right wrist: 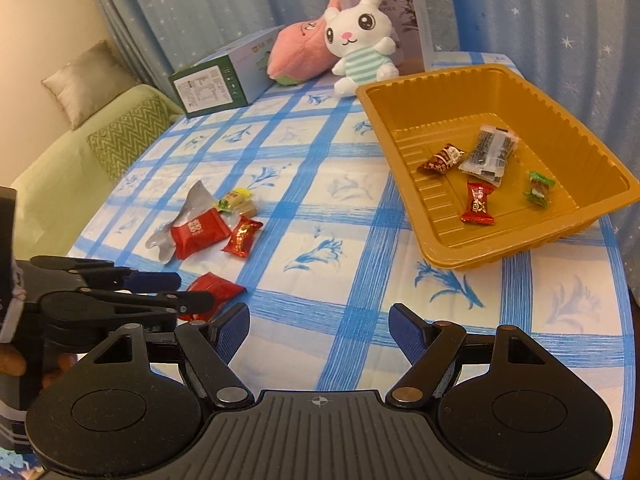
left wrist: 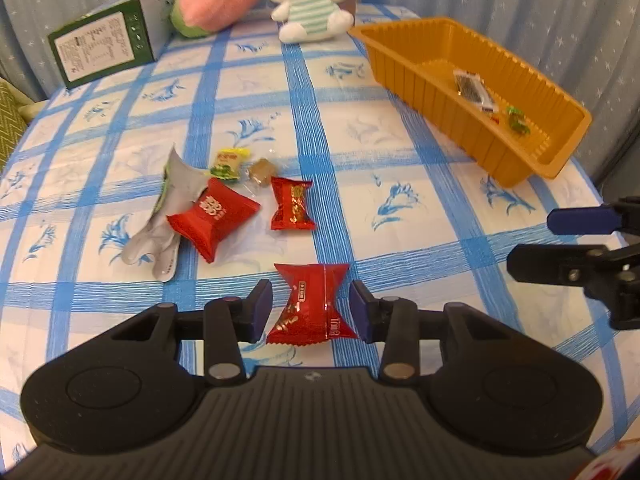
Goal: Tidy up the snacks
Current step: 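Grasp the large red wrapped candy with the left gripper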
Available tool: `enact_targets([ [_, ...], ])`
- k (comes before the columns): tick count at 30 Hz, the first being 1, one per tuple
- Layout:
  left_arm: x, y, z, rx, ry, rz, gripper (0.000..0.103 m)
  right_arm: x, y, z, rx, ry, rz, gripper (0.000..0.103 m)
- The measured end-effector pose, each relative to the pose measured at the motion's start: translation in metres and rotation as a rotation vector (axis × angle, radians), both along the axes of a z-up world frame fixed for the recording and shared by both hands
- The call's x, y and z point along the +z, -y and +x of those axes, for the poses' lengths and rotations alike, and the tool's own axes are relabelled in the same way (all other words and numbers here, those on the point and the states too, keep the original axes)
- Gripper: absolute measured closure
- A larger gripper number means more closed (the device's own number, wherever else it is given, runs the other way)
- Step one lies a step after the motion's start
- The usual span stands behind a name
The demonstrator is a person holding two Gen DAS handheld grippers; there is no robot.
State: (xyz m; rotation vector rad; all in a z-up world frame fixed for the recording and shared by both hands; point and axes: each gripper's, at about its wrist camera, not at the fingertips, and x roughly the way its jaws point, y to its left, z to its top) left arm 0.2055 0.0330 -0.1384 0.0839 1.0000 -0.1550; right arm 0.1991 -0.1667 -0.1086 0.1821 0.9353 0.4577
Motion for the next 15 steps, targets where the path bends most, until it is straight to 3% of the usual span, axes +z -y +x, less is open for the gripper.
enact_targets([
  [15,-0.011,-0.009,0.007,-0.006,-0.03,-0.015,0.08,-0.007,-0.011,0.012,-0.006,-0.018,-0.002,0.027],
])
